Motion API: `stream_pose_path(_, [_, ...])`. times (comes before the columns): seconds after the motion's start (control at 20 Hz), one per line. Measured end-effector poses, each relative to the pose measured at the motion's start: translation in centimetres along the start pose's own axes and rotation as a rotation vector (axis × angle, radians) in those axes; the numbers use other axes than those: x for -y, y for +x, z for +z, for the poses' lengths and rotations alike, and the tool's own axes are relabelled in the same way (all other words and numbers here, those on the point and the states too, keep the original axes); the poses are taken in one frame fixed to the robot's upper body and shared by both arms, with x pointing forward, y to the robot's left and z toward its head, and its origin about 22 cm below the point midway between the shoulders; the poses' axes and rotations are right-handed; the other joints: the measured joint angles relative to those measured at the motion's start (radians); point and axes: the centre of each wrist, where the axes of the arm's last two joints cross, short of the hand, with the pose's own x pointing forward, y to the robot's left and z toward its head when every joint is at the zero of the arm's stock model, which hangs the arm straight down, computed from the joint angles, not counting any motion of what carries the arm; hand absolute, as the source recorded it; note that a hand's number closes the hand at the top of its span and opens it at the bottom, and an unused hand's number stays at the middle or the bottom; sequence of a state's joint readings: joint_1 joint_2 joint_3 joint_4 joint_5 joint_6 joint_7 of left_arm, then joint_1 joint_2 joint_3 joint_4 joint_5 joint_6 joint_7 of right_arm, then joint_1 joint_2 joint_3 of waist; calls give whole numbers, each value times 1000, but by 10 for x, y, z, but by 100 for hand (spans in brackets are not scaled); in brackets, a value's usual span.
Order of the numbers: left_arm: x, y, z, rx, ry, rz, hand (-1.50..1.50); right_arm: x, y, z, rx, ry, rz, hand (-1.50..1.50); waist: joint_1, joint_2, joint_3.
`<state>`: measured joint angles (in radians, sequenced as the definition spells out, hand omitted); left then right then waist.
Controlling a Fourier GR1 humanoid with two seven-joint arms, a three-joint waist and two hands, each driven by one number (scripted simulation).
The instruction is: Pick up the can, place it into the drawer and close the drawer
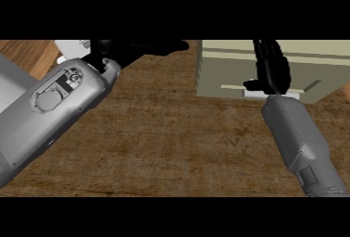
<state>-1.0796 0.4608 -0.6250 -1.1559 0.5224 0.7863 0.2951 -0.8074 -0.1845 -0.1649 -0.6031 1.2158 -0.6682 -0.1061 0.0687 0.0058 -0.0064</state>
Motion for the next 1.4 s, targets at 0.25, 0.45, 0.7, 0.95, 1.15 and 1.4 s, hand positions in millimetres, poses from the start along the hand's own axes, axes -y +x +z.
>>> stream_pose_path(0.25, [-11,-16,11,-7,-5,-5,-150,-5,9,-12,-18,-19,2,-150,1,4,4])
stream_pose_path(0.45, [-18,-27,17,-5,-4,-8,-150,0,13,-25,-31,-40,6,-150,3,5,5])
stream_pose_path(0.7, [-23,-33,26,-3,-11,-8,-150,8,12,-40,-24,1,19,-150,11,15,6])
stream_pose_path(0.95, [-32,-39,31,-4,-22,-17,-150,10,12,-45,-19,16,11,-150,10,19,7])
stream_pose_path(1.15, [-35,-45,37,0,-26,-15,-150,12,12,-48,-1,28,-29,-150,8,22,9])
stream_pose_path(1.4, [-39,-55,41,-4,-20,-16,-150,15,16,-52,5,5,-163,-150,-5,25,11])
